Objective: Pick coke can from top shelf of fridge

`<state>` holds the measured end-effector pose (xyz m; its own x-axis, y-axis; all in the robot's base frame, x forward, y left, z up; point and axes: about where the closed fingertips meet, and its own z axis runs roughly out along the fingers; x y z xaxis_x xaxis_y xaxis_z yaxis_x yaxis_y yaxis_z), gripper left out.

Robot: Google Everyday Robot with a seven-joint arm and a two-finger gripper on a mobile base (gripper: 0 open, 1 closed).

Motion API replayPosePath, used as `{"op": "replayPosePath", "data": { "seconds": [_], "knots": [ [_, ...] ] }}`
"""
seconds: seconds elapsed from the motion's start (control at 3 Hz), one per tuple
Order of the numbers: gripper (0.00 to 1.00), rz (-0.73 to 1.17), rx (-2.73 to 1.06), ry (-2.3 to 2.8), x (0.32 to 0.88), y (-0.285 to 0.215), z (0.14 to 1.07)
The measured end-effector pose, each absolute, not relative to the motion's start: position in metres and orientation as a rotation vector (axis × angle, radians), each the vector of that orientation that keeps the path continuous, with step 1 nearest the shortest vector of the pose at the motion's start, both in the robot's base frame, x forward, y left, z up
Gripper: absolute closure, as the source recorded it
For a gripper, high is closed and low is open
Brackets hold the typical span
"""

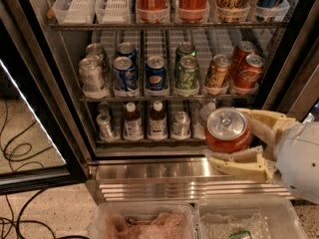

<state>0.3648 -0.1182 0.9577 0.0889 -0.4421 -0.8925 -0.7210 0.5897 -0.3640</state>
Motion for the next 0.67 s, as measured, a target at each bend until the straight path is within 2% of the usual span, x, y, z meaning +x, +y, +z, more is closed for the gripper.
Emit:
{"op": "replayPosePath", "data": {
  "seconds": [0.33,0.67],
  "knots": [
    [1.00,0.343,-1.079,1.531,0.3495,-0.0887,0.9514],
    [1.00,0.343,-1.079,1.531,0.3495,-0.0887,0.9514]
  ]
}}
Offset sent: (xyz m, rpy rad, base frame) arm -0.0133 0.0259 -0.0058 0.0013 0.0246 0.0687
